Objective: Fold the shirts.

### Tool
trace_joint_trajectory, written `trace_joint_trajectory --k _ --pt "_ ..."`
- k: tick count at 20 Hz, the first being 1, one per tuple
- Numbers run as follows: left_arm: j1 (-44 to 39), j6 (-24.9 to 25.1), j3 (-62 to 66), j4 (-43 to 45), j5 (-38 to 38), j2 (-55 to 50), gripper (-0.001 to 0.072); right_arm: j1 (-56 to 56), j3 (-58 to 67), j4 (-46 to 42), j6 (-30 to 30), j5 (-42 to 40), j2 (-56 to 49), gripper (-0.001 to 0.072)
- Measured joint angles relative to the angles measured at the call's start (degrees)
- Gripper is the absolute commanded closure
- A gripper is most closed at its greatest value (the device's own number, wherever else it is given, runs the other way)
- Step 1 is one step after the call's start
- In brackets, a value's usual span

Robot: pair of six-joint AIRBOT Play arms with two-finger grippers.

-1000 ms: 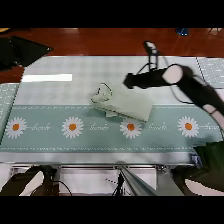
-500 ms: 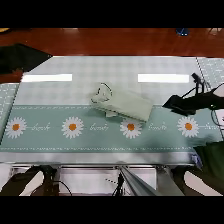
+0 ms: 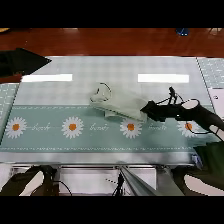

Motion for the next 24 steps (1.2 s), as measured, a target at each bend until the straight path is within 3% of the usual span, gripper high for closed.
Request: trace_joint_trajectory --k 4,7,14,19,24 --pt "0.00 -0.17 0.00 0.42 -0.04 -0.13 0.0683 -0.22 2.71 1.81 -3.91 -0.24 2.29 0.0687" --pt "0.00 -0.15 -0.04 1.49 0.09 -1.14 0.0683 -5.64 8.39 -4.15 -4.37 8.57 9.79 0.0687" --pt "0.00 0.72 -0.04 2.43 0.46 -5.95 0.0683 -28.06 26.01 -21.11 3.91 34.47 30.69 0.0687" --pt "0.00 3.43 -0.04 2.60 0.46 -8.28 0.0684 -44.46 33.24 -34.45 5.92 50.99 35.52 0.0687" --pt "0.04 4.37 -0.04 3.23 1.11 -10.71 0.0683 -52.57 35.19 -50.27 8.26 60.26 36.70 0.0687"
